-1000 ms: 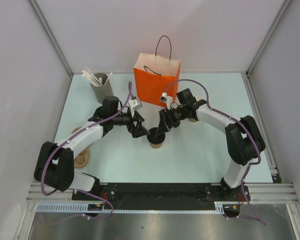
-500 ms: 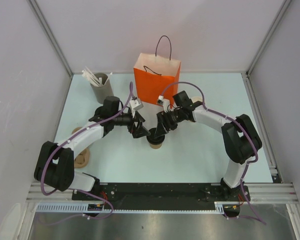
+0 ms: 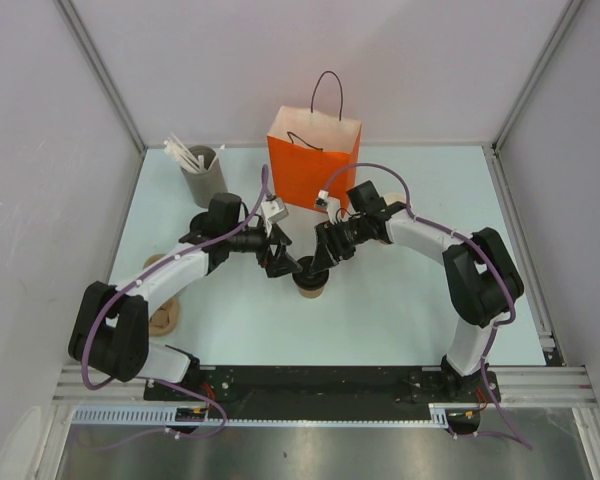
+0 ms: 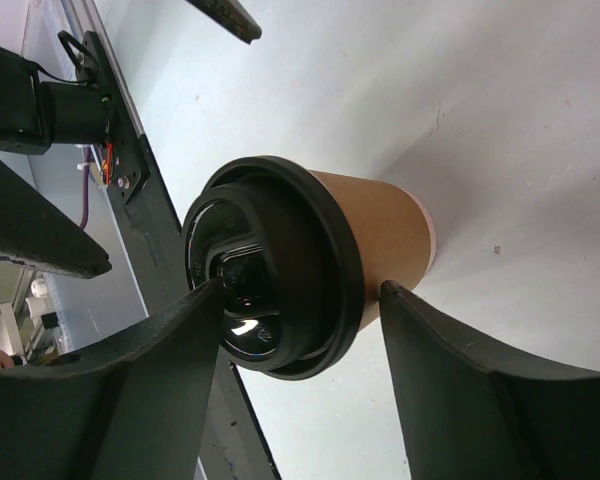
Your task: Pack the takeout coffee
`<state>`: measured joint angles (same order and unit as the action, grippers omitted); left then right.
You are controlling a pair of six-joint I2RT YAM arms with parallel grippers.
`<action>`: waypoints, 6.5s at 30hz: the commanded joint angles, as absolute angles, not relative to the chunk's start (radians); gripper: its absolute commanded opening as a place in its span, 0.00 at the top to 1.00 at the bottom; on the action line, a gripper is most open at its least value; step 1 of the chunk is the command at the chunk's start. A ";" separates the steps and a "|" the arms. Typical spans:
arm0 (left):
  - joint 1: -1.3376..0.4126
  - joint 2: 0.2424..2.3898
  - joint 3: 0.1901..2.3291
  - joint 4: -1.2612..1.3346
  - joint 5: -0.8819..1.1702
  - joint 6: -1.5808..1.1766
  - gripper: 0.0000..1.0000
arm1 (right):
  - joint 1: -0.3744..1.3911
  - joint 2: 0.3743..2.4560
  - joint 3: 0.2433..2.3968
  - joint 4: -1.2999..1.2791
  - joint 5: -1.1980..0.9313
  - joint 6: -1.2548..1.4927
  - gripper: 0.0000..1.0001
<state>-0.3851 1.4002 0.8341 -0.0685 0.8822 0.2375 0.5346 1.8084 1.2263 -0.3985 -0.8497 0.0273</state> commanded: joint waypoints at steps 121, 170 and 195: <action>-0.426 1.489 0.902 -0.185 0.778 0.318 0.01 | 0.561 1.988 1.476 -0.819 -0.779 -0.126 0.49; -0.298 1.743 1.031 -0.379 1.121 0.275 0.08 | 0.580 1.977 1.468 -0.805 -0.735 -0.135 0.49; -0.345 1.795 1.071 -0.439 1.060 0.298 0.69 | 0.575 1.988 1.460 -0.805 -0.724 -0.141 0.49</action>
